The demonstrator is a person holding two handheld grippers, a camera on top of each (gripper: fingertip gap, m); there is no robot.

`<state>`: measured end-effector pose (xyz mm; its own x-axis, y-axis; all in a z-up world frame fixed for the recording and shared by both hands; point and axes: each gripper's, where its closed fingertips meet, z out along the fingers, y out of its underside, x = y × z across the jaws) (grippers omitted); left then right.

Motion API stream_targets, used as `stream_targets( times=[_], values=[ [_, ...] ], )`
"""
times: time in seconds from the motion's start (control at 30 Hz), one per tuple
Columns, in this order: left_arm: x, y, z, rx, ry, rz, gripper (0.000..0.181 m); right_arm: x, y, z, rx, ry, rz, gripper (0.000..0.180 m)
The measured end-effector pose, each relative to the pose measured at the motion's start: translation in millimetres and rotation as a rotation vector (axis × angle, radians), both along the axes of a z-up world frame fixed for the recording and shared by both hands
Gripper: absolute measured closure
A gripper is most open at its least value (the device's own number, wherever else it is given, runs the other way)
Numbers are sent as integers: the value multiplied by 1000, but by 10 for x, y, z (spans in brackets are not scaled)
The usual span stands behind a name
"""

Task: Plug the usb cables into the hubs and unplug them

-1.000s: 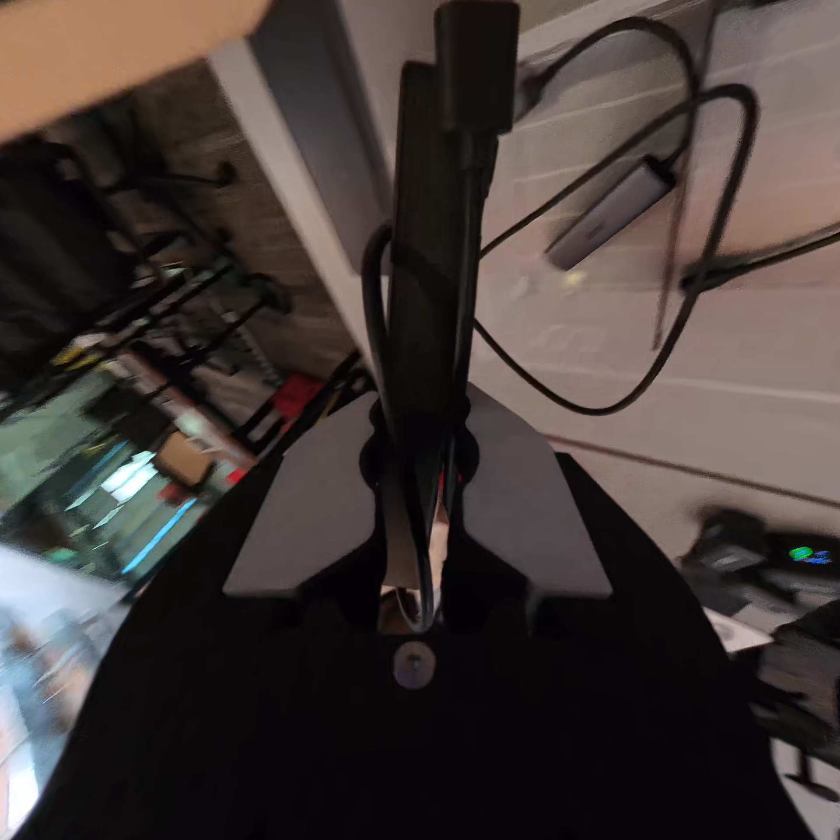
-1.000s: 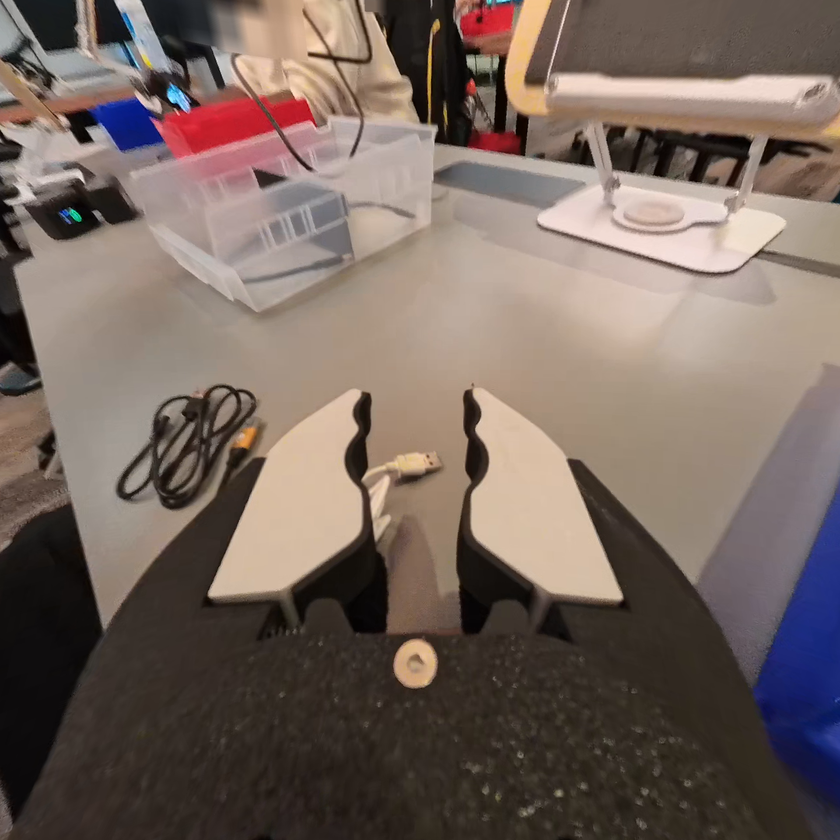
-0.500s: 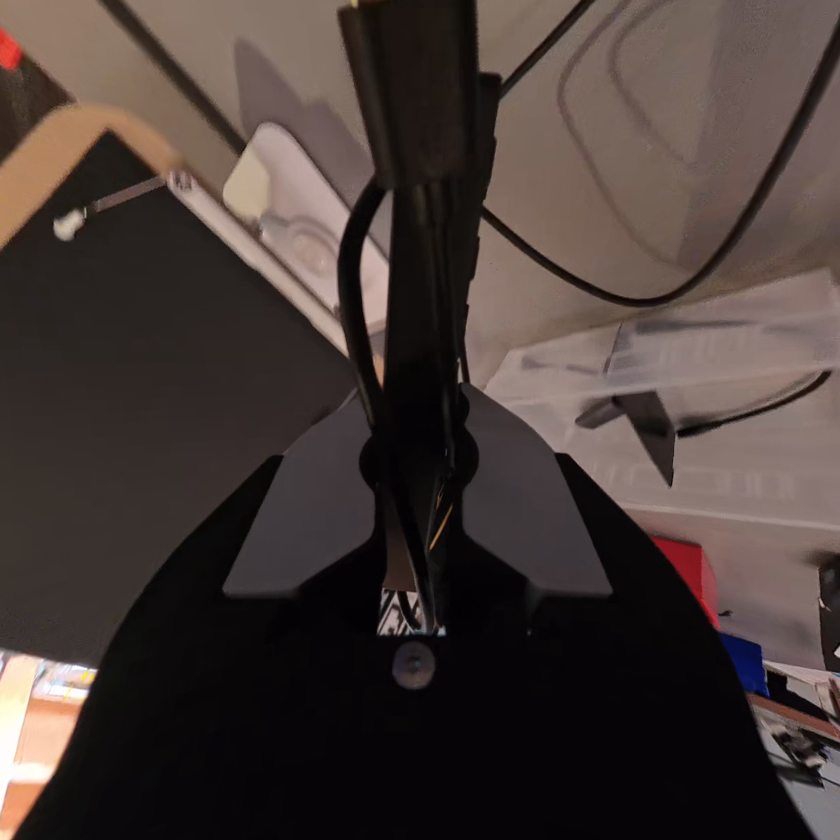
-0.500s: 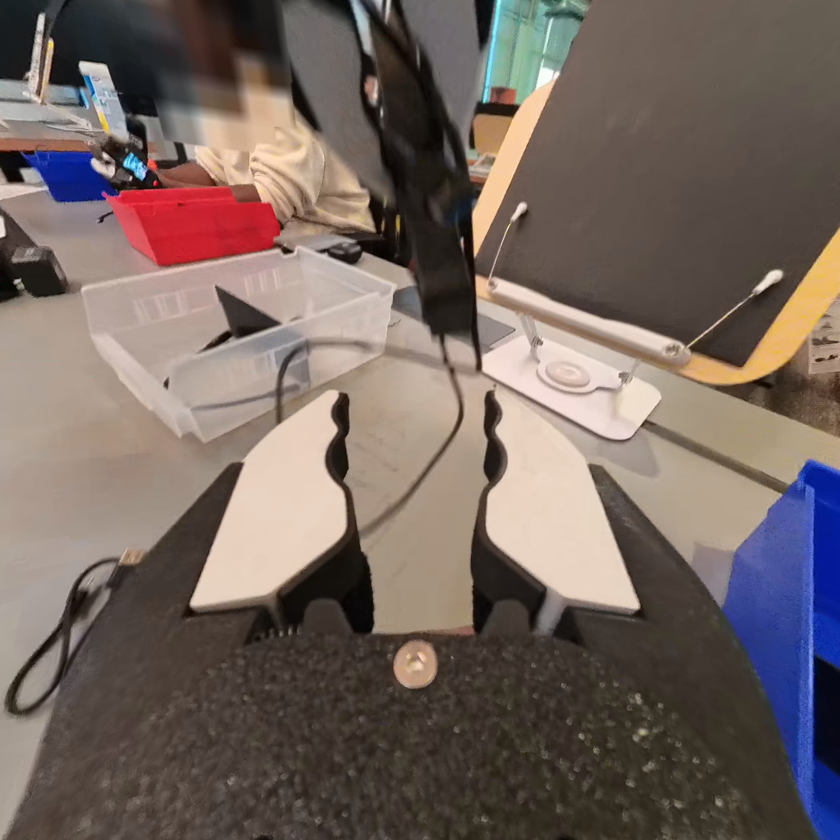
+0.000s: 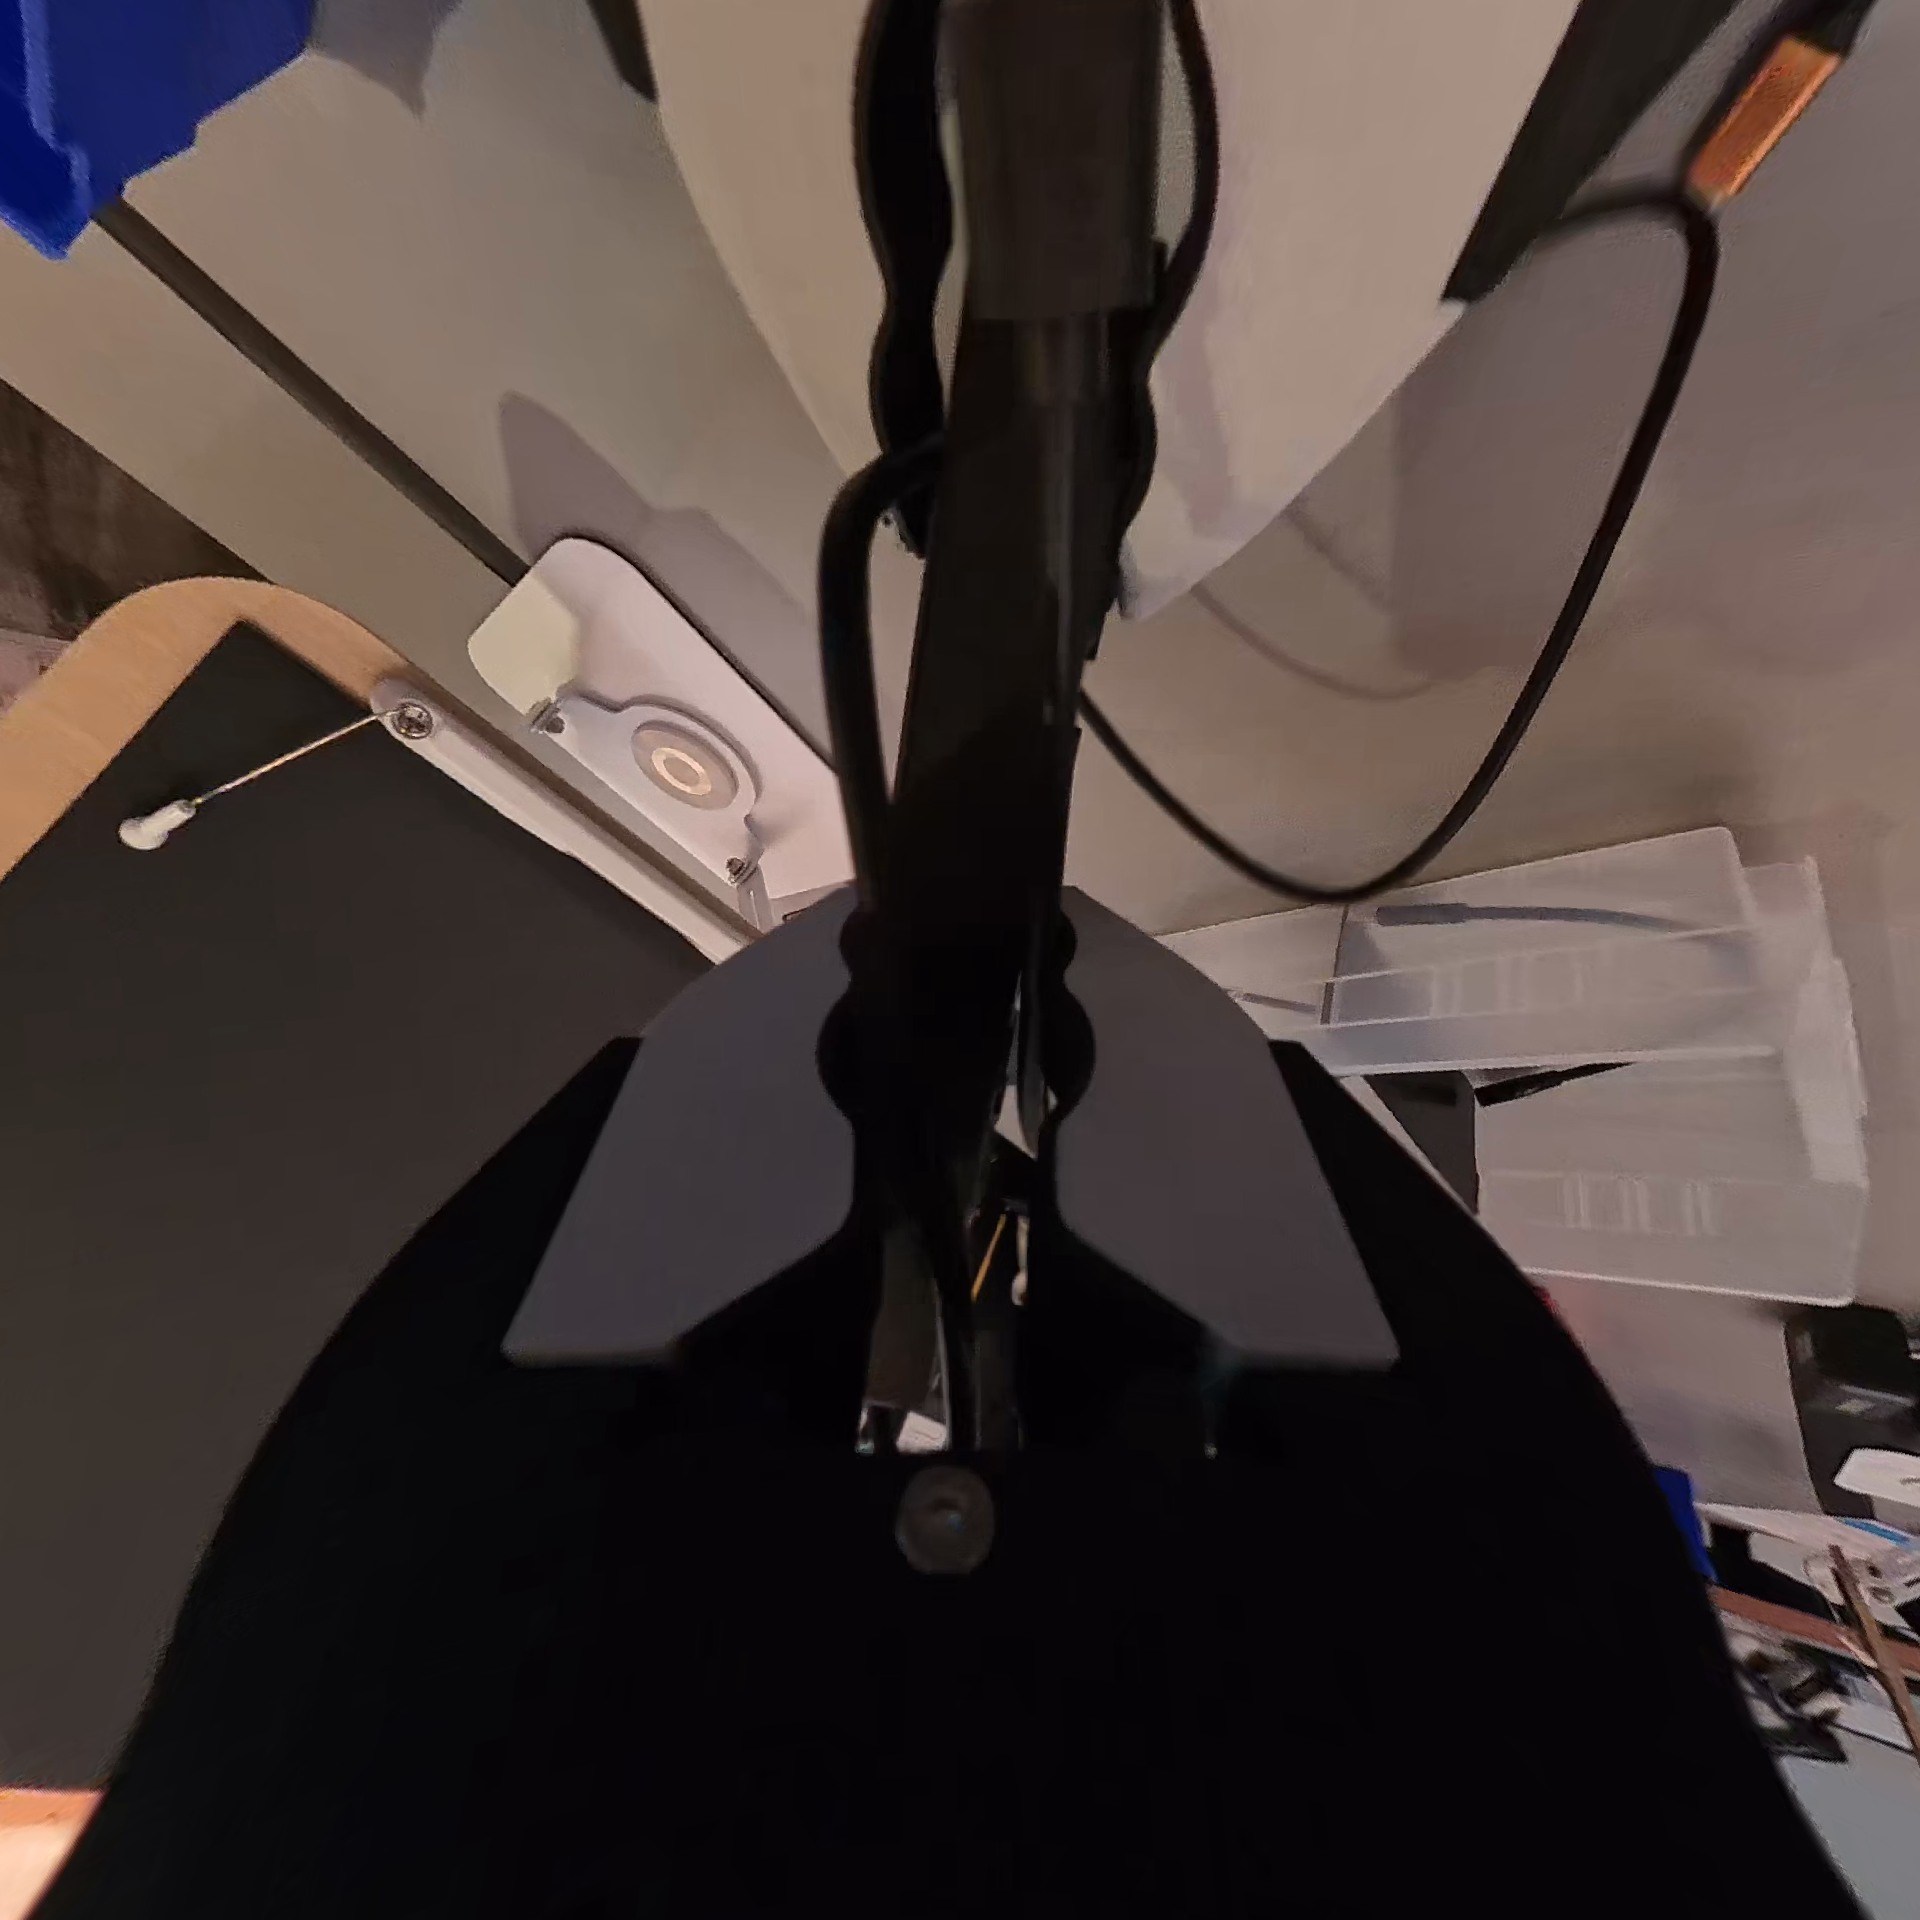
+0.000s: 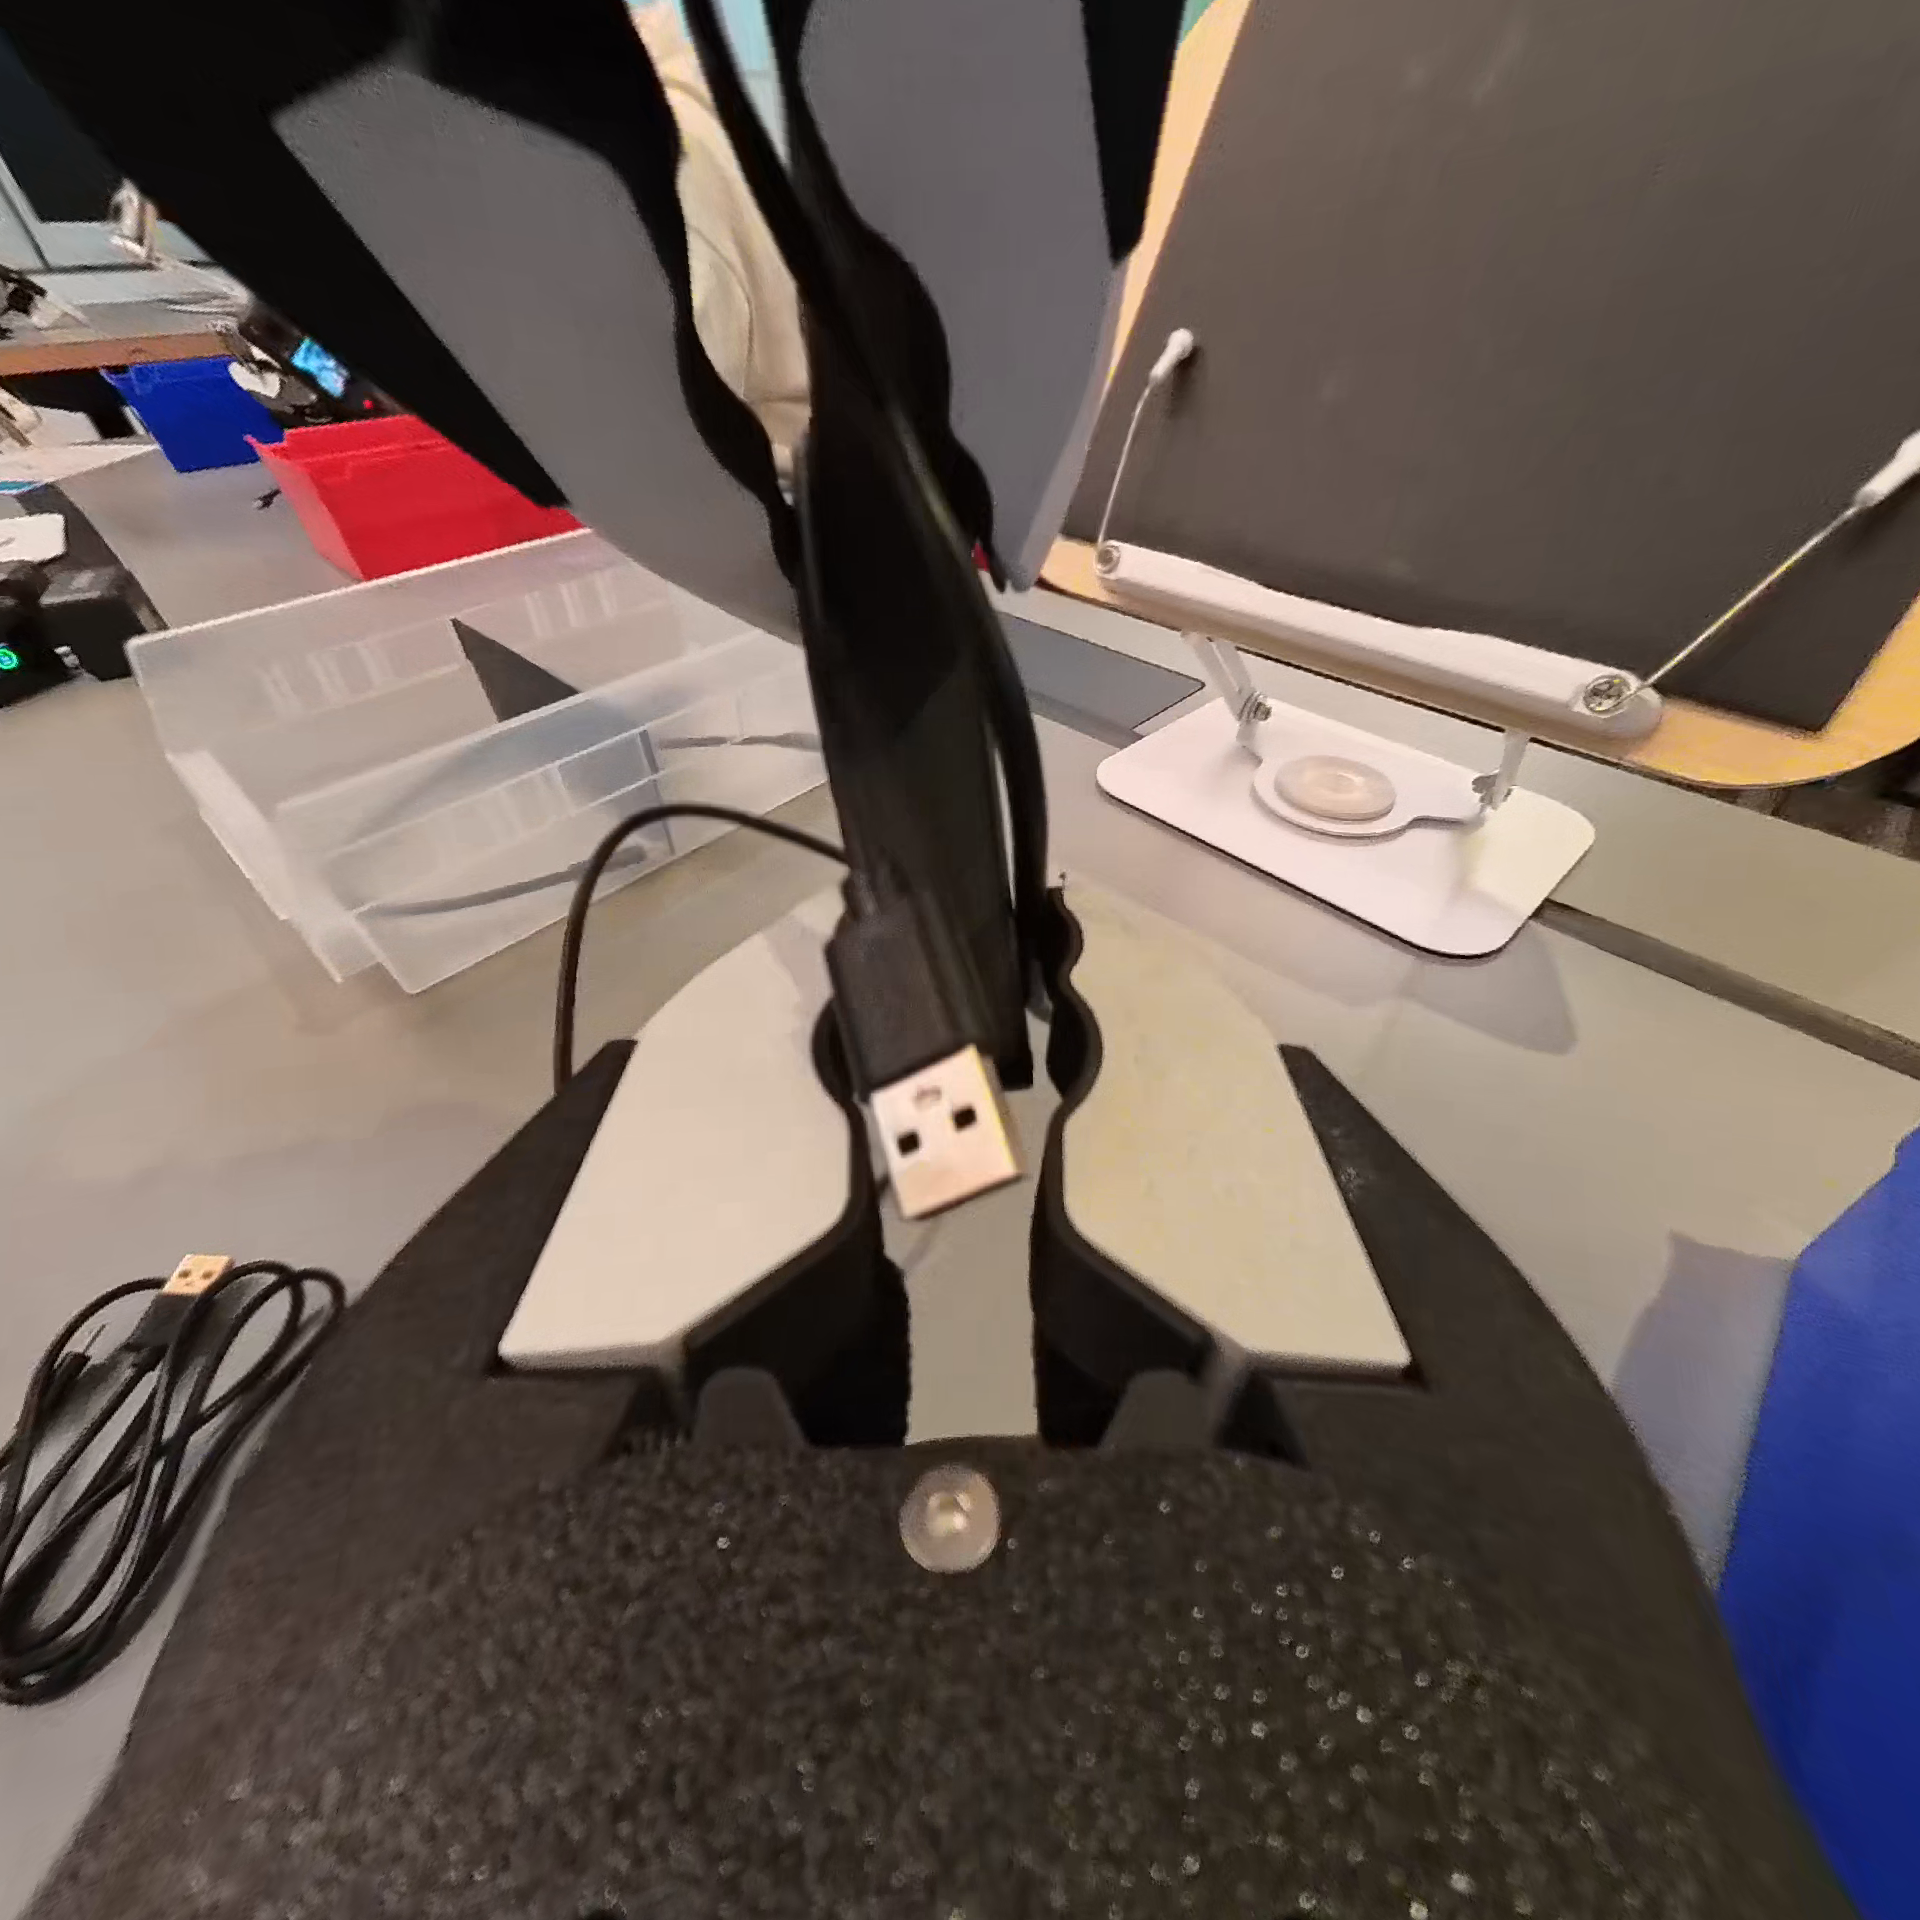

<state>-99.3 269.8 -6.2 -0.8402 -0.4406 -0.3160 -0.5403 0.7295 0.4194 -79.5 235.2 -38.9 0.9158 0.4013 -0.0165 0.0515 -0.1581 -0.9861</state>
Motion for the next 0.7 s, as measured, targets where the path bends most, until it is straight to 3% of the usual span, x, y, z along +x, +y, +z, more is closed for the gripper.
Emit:
stream_targets(
  times=[0.17,0.27,0.4,0.5,0.6,0.7],
  values=[
    [139,-14,163,-47,-155,19,152,47,45,-129,-31,156,20,150],
    [259,10,638,-115,-465,33,144,150,39,-217,-41,284,13,151],
    [81,96,1044,-578,-943,363,128,159,-33,-164,-15,402,45,151],
    [-138,-33,875,-992,-1171,506,131,121,-85,-51,1,505,83,151],
    [-242,47,565,-1116,-1349,614,118,65,-177,131,95,589,171,151],
    [-249,19,620,-1363,-1436,646,113,-17,-209,136,106,597,218,151]
  ],
)
